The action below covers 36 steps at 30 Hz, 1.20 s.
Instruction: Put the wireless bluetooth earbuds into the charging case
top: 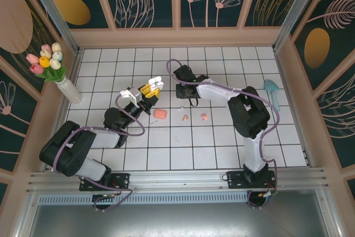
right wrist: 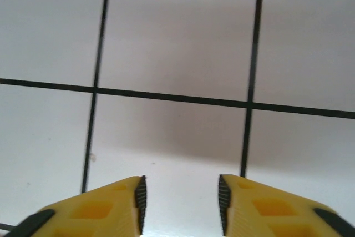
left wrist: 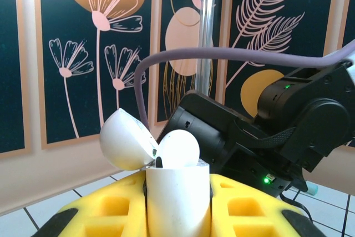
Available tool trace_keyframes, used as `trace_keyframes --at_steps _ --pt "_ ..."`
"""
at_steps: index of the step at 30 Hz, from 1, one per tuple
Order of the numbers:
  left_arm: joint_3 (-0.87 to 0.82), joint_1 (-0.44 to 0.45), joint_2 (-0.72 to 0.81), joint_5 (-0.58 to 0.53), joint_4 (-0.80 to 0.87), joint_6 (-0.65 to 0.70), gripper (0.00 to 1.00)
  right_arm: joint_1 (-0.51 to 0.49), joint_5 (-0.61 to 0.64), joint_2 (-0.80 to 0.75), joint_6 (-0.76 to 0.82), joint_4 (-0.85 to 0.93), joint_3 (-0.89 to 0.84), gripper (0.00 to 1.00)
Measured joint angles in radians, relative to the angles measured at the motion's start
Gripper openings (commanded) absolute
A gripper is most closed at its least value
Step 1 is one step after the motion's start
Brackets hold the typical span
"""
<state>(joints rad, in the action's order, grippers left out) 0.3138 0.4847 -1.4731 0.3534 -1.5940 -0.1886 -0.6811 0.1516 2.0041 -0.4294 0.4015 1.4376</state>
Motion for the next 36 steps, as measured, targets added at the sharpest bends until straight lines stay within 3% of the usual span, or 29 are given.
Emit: trace_keyframes --at_steps 12,24,36 --pt "-0.009 0.000 0.050 -0.003 0.000 0.000 0.00 -0.034 -0.048 -0.038 -0.286 -0.022 -0.145 0.45" --pt "-0.011 0.000 0.049 -0.003 0.000 0.000 0.00 -0.083 -0.048 -0.039 -0.356 -0.024 -0.146 0.40" --pt "-0.011 0.000 0.049 -0.003 0.000 0.000 0.00 -0.091 -0.043 -0.038 -0.350 -0.014 -0.161 0.25"
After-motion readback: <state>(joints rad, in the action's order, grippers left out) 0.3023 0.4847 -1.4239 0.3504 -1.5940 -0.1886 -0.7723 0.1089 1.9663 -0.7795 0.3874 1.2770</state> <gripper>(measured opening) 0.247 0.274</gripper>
